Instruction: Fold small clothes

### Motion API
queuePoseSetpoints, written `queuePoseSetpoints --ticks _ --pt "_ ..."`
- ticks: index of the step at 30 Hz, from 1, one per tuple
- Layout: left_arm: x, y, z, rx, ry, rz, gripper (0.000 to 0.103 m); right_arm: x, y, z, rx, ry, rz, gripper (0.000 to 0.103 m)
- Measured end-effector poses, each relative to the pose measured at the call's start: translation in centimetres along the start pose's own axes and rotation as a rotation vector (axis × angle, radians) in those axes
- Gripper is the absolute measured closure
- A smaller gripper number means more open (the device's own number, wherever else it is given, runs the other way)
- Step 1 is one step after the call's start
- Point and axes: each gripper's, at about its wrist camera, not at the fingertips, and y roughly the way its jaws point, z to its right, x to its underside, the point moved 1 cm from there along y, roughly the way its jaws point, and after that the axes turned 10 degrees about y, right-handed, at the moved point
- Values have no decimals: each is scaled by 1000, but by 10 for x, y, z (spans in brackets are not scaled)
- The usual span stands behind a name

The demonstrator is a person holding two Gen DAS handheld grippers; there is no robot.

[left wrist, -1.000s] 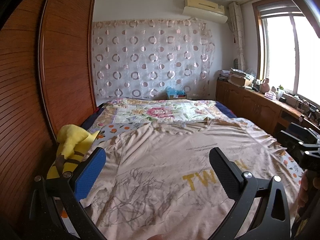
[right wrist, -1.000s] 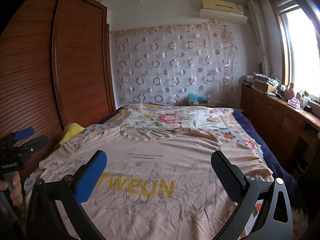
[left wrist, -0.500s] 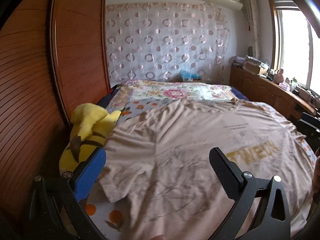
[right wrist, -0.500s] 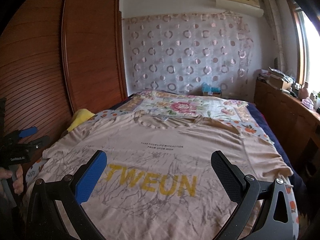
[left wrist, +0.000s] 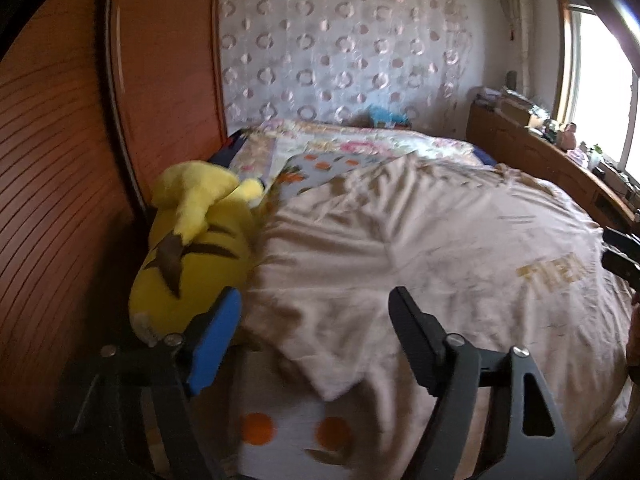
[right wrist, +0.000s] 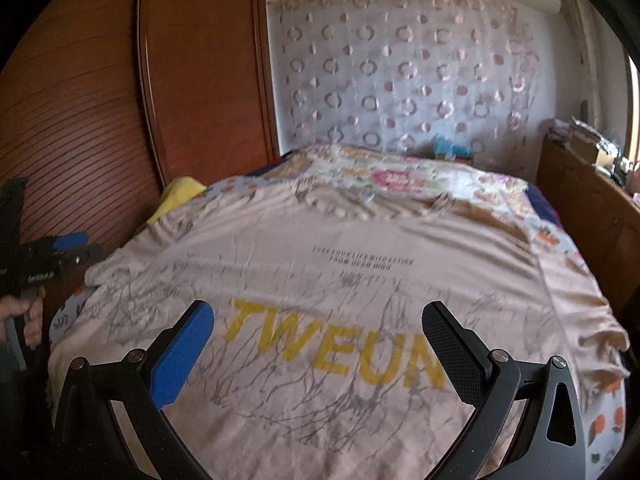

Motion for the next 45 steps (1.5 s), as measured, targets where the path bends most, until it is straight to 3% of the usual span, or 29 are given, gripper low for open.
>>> queuePoseSetpoints --ticks 4,17,19,21,23,24,34,45 --pt "0 14 -26 6 -35 -39 29 -3 -1 3 -11 -1 -38 0" --pt "3 59 -38 85 -26 -189 55 -17 5 -18 -90 -108 -89 0" --pt "3 57 -36 100 -21 -187 65 -18 6 -21 -94 -124 -92 0" --pt "2 55 -33 103 -1 -179 81 -15 8 -22 -99 -134 -100 0" --pt "1 53 -29 59 29 -174 96 -13 9 -21 -96 -149 -108 0" --pt "0 51 -28 51 45 -169 98 -12 9 -21 -94 -156 -111 0" --pt "-30 23 -7 56 115 -70 100 -10 0 -10 -97 -121 -107 0" --pt "-93 11 67 202 209 51 100 -5 -17 5 -63 -52 -69 0"
